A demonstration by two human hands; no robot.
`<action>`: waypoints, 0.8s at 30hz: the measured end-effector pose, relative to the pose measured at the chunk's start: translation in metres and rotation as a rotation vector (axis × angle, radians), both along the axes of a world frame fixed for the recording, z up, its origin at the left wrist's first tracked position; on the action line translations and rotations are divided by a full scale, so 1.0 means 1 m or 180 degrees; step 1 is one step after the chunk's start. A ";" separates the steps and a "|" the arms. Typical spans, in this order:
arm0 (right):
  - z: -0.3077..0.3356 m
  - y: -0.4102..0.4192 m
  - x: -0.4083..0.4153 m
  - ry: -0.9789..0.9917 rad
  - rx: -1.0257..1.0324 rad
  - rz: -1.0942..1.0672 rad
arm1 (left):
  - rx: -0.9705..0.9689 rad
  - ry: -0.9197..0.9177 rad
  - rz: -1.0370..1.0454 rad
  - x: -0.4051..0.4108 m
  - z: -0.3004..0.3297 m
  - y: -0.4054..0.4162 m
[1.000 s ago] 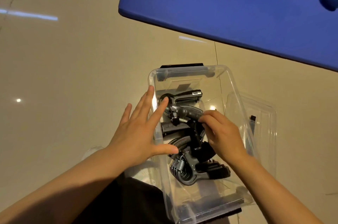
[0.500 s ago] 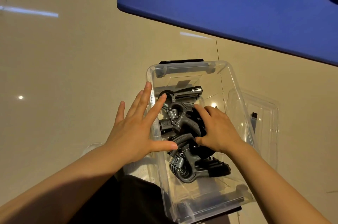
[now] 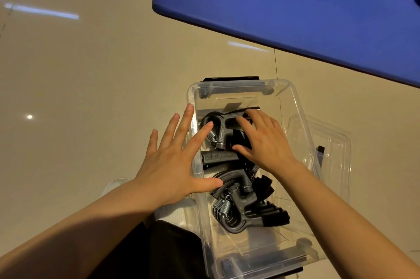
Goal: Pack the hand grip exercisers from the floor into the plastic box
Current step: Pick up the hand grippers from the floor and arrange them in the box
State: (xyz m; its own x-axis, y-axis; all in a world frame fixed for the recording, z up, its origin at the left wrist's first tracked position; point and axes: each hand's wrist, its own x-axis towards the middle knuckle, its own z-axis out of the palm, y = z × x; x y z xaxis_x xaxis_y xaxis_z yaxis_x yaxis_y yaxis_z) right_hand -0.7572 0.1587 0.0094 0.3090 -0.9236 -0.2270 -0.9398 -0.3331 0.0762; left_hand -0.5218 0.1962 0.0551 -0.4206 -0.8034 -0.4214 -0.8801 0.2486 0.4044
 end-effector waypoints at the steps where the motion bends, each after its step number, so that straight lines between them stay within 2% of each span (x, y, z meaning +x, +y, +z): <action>1: -0.002 0.004 -0.004 -0.0086 0.0032 -0.0113 | 0.0005 0.0016 -0.0002 0.000 0.000 0.000; 9: -0.012 0.007 0.001 -0.0997 0.0389 -0.0936 | 0.0006 -0.0012 -0.0042 0.000 -0.001 0.000; 18: -0.004 0.014 -0.001 -0.1014 0.0226 -0.1539 | -0.0018 -0.0116 -0.0068 0.001 0.001 -0.002; 22: -0.002 0.015 0.001 -0.0316 0.0267 -0.1099 | -0.0013 -0.0108 -0.0072 0.001 0.001 -0.001; 24: -0.004 0.015 0.005 -0.0266 0.0158 -0.1004 | -0.0017 -0.0093 -0.0067 0.001 0.000 -0.001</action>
